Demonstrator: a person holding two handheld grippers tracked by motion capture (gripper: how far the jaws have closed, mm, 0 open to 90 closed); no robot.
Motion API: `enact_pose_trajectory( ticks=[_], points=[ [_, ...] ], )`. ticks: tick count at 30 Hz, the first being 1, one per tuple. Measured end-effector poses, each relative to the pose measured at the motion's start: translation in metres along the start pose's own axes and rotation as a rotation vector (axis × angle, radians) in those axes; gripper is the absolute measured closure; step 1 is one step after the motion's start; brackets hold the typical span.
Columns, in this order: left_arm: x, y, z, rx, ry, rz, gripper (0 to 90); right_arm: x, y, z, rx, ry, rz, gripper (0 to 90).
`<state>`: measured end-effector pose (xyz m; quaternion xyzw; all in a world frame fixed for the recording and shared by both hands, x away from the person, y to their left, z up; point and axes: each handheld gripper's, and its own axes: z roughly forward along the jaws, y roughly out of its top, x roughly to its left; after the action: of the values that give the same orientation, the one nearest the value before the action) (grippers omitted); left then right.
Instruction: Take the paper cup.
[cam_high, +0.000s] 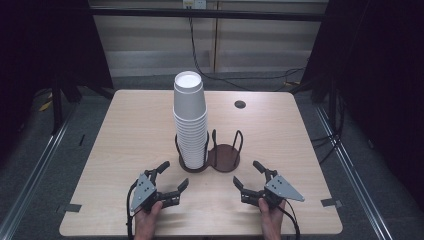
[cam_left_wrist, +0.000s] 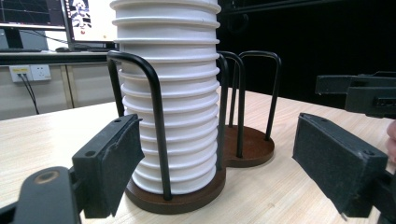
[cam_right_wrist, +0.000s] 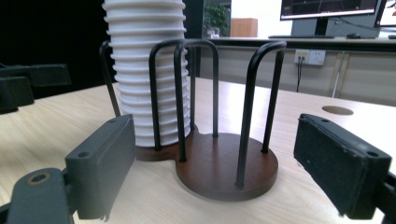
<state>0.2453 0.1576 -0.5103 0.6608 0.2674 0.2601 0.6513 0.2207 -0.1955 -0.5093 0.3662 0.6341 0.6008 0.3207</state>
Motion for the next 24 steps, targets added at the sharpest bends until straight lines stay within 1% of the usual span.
enact_pose_trajectory(
  ticks=[5, 8, 10, 11, 12, 13, 14, 15, 16, 17, 18, 19, 20, 21, 22, 24],
  points=[
    [0.000, 0.000, 0.000, 0.001, 0.000, 0.000, 15.6, 0.002, 0.000, 0.001, 0.009, -0.018, -0.013, 12.3],
    [0.000, 0.000, 0.000, 0.001, 0.000, 0.000, 15.7, 0.000, 0.001, 0.000, 0.021, -0.008, -0.004, 12.3],
    [0.000, 0.000, 0.000, 0.001, 0.000, -0.001, 15.9, -0.001, 0.001, 0.000, 0.021, -0.009, 0.009, 12.4],
    [0.000, 0.000, 0.000, 0.001, 0.000, 0.000, 15.9, -0.002, 0.001, 0.000, 0.022, -0.002, 0.018, 12.3],
    [0.000, 0.000, 0.000, 0.001, 0.000, 0.000, 15.9, -0.003, 0.001, 0.001, 0.033, -0.013, 0.032, 12.5],
    [0.000, 0.000, 0.000, 0.001, -0.001, -0.001, 15.9, -0.003, 0.001, 0.001, 0.033, -0.013, 0.032, 12.5],
    [0.000, 0.000, 0.000, 0.001, -0.003, 0.000, 16.0, -0.003, 0.002, 0.002, 0.048, -0.025, 0.039, 12.5],
    [0.000, 0.000, 0.000, 0.002, -0.005, 0.000, 16.0, -0.003, 0.002, 0.004, 0.063, -0.022, 0.055, 12.6],
    [0.000, 0.000, 0.000, 0.003, -0.007, 0.001, 16.0, -0.003, 0.003, 0.005, 0.077, -0.010, 0.064, 12.9],
    [0.001, 0.000, 0.000, 0.003, -0.008, 0.002, 16.0, -0.003, 0.003, 0.006, 0.089, -0.017, 0.077, 13.4],
    [0.000, 0.000, -0.001, 0.000, -0.013, -0.006, 16.0, -0.002, 0.005, 0.008, 0.114, 0.009, 0.076, 15.4],
    [0.000, 0.000, -0.001, 0.000, -0.013, -0.006, 16.0, -0.002, 0.005, 0.008, 0.114, 0.009, 0.076, 15.4],
    [0.000, 0.000, -0.001, 0.000, -0.012, -0.004, 16.0, -0.001, 0.006, 0.008, 0.127, 0.023, 0.084, 16.0],
    [0.000, 0.000, -0.001, 0.001, -0.011, -0.006, 16.0, 0.002, 0.010, 0.008, 0.138, 0.053, 0.083, 17.3],
    [0.001, 0.000, -0.001, 0.001, -0.012, -0.004, 16.0, 0.002, 0.010, 0.008, 0.138, 0.053, 0.083, 17.3],
    [0.000, 0.000, -0.001, 0.000, -0.013, -0.005, 16.0, 0.004, 0.015, 0.008, 0.149, 0.073, 0.064, 18.3]
  ],
)
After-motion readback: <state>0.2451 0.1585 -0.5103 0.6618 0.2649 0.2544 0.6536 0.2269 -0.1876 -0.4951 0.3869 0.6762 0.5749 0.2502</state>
